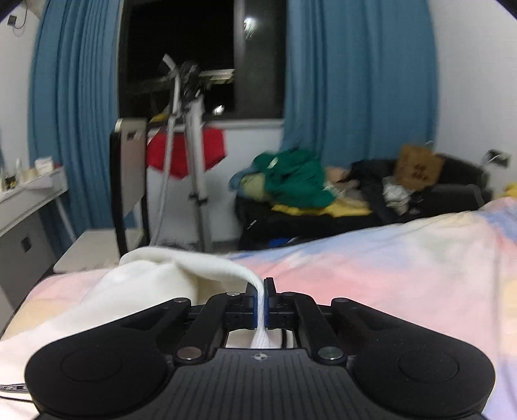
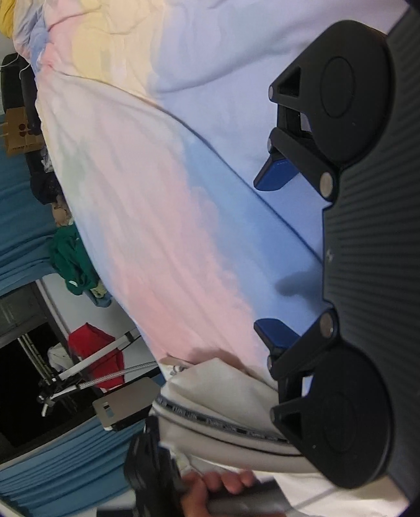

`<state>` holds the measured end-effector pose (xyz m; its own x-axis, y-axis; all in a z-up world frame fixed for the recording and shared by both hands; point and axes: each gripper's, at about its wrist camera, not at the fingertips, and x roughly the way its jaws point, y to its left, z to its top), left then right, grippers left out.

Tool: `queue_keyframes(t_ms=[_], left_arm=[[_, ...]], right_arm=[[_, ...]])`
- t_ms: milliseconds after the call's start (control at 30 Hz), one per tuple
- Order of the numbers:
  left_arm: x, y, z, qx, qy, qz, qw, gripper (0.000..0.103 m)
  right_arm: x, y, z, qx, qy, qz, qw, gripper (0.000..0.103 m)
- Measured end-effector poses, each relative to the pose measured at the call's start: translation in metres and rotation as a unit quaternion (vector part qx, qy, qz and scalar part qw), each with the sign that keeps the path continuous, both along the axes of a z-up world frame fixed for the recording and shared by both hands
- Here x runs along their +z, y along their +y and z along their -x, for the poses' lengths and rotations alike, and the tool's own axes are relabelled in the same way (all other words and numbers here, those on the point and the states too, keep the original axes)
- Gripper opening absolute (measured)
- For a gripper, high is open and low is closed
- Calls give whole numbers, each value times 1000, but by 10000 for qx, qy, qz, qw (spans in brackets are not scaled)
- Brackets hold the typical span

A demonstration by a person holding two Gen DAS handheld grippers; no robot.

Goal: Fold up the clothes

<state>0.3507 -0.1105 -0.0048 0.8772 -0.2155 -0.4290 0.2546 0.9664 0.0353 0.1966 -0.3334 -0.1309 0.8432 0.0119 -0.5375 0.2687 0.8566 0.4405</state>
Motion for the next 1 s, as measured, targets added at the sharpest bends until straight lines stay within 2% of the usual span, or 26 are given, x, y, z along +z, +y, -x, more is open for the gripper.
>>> queue_keyframes(t_ms=[167, 267, 367, 433, 533, 633, 700, 733, 833, 900, 1000], left_arm=[[22, 2, 100, -616, -423, 101, 9972, 2], [15, 9, 167, -869, -94, 599, 9944, 2], [-9, 8, 225, -1181, 84, 635, 9909, 2], [-29, 15, 244, -1241, 321, 727, 9891, 2], [-49, 21, 251, -1169, 809, 863, 9861, 2], [-53, 26, 249, -1039, 826, 951, 9866, 2], [-55, 34, 247, -1006, 959, 1208, 9829, 2], [-58, 38, 247, -1013, 1025, 1322, 9807, 3], [-66, 46, 247, -1073, 1079, 1461, 9775, 3], [-72, 53, 241, -1121, 1199, 1594, 9735, 3], [-76, 56, 224, -1225, 1424, 1781, 9659, 2]], right_arm=[[13, 4, 18, 167, -601, -252, 9977, 87], [25, 7, 32, 335, -907, -400, 9945, 87], [37, 7, 46, 445, -1155, -555, 9908, 87], [45, 6, 58, 520, -1297, -697, 9877, 85], [52, 6, 70, 742, -1340, -1063, 9825, 79], [62, 8, 52, 947, -1130, -1380, 9794, 70], [68, 10, 38, 1074, -973, -1582, 9767, 69], [72, 10, 31, 1137, -893, -1682, 9751, 63], [82, 13, 10, 1325, -655, -1981, 9690, 59], [87, 14, -29, 1371, -500, -2021, 9684, 59], [92, 21, -103, 1337, -142, -1733, 9756, 59]])
